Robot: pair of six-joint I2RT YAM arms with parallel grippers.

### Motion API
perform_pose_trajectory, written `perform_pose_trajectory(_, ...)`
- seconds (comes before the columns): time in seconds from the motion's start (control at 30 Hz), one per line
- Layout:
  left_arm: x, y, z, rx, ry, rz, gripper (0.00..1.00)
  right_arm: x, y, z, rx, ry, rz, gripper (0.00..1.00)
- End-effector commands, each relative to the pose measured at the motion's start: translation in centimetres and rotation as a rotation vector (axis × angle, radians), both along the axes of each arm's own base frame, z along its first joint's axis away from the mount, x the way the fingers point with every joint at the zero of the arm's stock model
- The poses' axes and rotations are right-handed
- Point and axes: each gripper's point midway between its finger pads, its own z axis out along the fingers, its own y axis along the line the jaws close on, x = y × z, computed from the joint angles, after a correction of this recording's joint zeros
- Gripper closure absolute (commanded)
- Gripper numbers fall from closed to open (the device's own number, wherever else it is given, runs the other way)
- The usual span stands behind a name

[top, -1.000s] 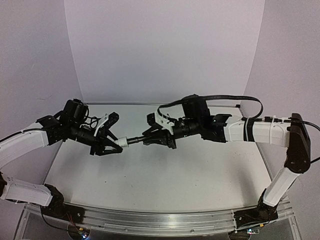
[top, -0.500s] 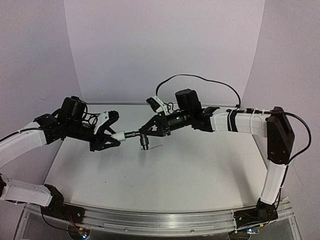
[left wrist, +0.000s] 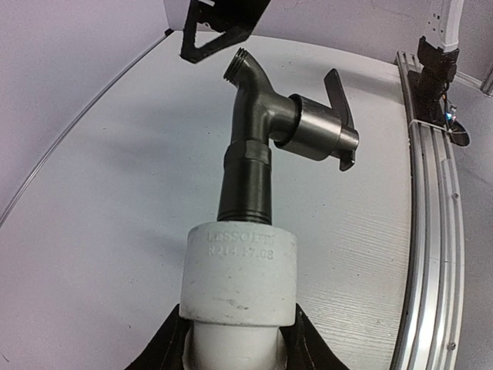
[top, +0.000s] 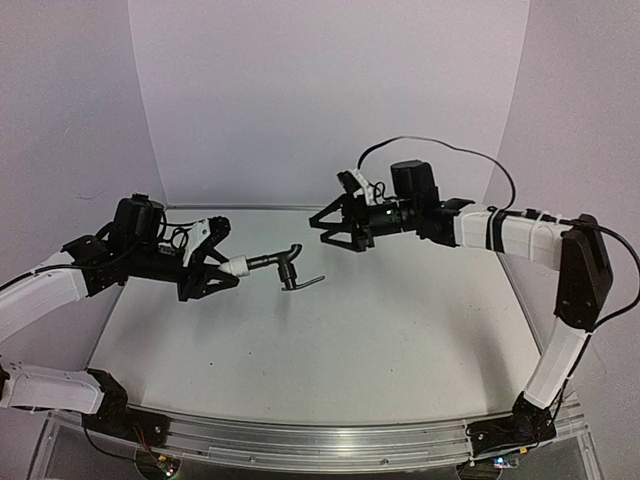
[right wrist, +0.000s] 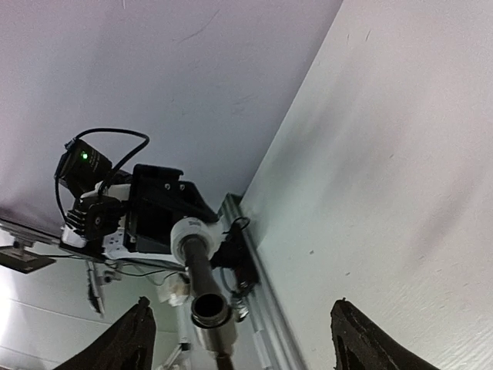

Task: Install the water faucets

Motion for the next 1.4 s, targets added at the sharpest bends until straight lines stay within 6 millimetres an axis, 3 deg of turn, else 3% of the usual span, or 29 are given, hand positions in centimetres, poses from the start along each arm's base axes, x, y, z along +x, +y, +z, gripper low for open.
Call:
perform_pose_trajectory(0.0,-2.5,-1.1,4.3,-0.161,-0.029,-0.126,1.0,-0.2,-3.4,4.9,-0.077,-0.707,-0.082,0.17)
perform_pose_trajectory(0.1,-4.0,-1.5,4.5,-0.191,0.041,-0.199,1.0,-1.4,-4.6,5.2,-0.155,-1.099,-0.025,0.16)
perform_pose_trajectory(0.17,-4.6,-1.8,4.3,-0.2,0.095,-0.234,1.0,-3.9,-4.6,4.7,-0.152,-1.357,0.112,0.16)
perform_pose_trajectory(0.33,-5.1,-2.0,3.9,-0.204,0.153,-0.261,1.0,-7.9,-3.5,2.4,-0.154,-1.864,0.362,0.13)
perform_pose_trajectory(0.6,-5.3,-2.1,4.1,-0.21,0.174,-0.277,1.0,-10.5,0.2,3.3,-0.079,-2.09,0.464,0.16)
perform_pose_trajectory(0.8,-5.4,-2.2,4.0,-0.207,0.181,-0.283,1.0,-11.3,2.4,3.1,-0.035,-2.105,0.5,0.22)
perform_pose_trajectory(1.0,-4.7,-2.2,3.9,-0.191,0.156,-0.258,1.0,-11.9,3.8,2.6,0.024,-1.971,0.509,0.49)
perform_pose_trajectory(1.1,-3.7,-2.0,3.7,-0.162,0.106,-0.216,1.0,-12.7,4.1,2.7,0.085,-1.812,0.504,0.7)
perform_pose_trajectory(1.37,-1.1,-1.4,3.8,-0.093,-0.012,-0.116,1.0,-13.9,4.9,2.0,0.151,-1.133,0.474,0.94)
